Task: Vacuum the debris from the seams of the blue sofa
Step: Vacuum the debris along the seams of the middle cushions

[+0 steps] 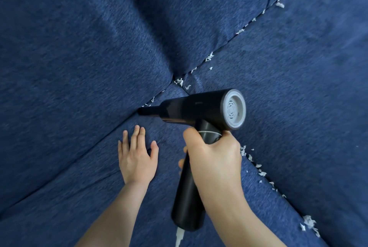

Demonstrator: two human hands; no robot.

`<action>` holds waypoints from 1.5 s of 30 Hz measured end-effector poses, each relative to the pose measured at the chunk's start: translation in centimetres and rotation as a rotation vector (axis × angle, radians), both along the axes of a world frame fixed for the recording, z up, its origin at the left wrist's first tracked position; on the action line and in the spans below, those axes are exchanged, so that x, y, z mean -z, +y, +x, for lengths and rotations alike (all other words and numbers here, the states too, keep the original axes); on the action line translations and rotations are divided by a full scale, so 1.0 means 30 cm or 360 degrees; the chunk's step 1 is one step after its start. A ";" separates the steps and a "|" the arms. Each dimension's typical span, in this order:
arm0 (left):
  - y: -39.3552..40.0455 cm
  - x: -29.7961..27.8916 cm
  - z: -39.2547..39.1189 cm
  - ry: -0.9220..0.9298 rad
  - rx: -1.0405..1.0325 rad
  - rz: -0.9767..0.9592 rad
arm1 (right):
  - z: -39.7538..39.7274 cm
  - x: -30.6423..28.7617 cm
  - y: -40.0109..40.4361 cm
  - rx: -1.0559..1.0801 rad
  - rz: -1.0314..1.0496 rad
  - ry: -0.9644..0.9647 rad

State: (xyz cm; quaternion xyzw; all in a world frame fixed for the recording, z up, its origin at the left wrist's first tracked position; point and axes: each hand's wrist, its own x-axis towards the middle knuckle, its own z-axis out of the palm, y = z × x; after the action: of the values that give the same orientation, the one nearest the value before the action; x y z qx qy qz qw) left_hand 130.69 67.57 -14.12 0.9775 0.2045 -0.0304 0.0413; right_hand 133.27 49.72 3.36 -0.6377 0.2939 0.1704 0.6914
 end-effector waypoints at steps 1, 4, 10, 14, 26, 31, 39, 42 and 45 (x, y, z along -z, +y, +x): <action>0.002 0.005 0.000 -0.0007 -0.0001 0.0011 | 0.003 -0.005 -0.005 0.0004 0.0019 -0.0005; 0.003 0.011 -0.003 -0.0046 -0.0003 0.0017 | 0.021 0.012 -0.008 -0.0015 -0.0033 0.0015; 0.008 0.025 -0.006 -0.0051 -0.0014 0.0029 | 0.024 -0.010 -0.042 -0.0021 -0.0082 0.0012; 0.006 0.014 0.000 -0.0051 -0.0028 0.0006 | 0.049 -0.006 -0.067 0.0001 -0.0159 0.0009; -0.119 0.008 0.227 0.0011 0.0047 -0.0093 | 0.102 -0.006 -0.155 0.0014 -0.0186 -0.0027; -0.141 0.027 0.208 -0.0056 0.0023 -0.0047 | 0.145 0.017 -0.143 0.0018 -0.0217 -0.0088; -0.150 0.024 0.206 -0.0065 0.0018 -0.0029 | 0.172 0.035 -0.137 0.0013 -0.0237 -0.0073; -0.150 0.022 0.209 -0.0047 0.0023 -0.0017 | 0.168 0.035 -0.169 0.0008 -0.0249 -0.0070; -0.150 0.022 0.211 -0.0039 0.0013 0.0009 | 0.155 0.030 -0.209 0.0013 -0.0257 -0.0090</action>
State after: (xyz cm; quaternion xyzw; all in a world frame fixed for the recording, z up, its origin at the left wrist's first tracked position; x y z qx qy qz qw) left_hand 137.03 63.06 -14.78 0.9787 0.2002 -0.0180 0.0410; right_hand 137.93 43.44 2.44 -0.6946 0.2897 0.1253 0.6465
